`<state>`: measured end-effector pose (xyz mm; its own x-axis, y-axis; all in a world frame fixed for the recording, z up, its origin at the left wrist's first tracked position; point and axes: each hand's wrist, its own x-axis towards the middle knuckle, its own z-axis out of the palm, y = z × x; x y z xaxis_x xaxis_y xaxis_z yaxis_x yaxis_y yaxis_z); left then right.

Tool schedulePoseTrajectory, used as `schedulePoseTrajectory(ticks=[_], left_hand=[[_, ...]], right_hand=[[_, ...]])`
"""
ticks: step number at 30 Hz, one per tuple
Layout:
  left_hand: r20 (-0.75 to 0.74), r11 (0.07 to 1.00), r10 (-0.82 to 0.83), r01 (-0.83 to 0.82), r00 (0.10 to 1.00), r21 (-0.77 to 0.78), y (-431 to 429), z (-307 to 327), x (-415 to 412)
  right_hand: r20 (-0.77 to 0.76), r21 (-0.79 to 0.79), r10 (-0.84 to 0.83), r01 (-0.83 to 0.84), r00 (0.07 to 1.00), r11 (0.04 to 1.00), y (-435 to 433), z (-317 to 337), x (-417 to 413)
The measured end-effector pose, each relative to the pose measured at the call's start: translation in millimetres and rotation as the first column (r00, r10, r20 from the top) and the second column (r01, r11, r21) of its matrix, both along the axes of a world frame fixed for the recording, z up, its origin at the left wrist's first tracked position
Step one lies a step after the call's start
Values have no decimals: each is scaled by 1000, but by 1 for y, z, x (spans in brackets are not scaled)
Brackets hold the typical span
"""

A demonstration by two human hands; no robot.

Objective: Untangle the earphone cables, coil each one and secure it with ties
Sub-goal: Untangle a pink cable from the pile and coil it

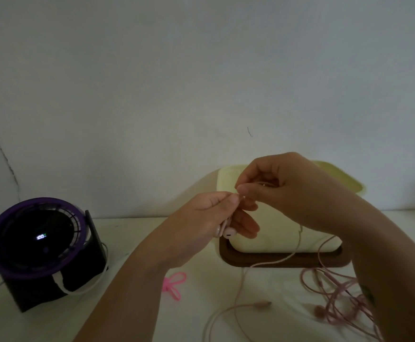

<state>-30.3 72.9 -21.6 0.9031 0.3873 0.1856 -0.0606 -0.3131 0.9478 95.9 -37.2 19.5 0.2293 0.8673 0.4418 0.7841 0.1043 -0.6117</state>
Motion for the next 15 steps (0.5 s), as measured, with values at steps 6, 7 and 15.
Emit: schedulePoseTrajectory(ticks=[6, 7, 15], left_hand=[[6, 994, -62, 63, 998, -86, 0, 1, -3], [16, 990, -77, 78, 997, -114, -1, 2, -4], [106, 986, -130, 140, 986, -91, 5, -2, -3]], right_hand=[[-75, 96, -24, 31, 997, 995, 0, 2, 5], [-80, 100, -26, 34, 996, 994, 0, 2, 5], [-71, 80, -22, 28, 997, 996, 2, 0, 4]])
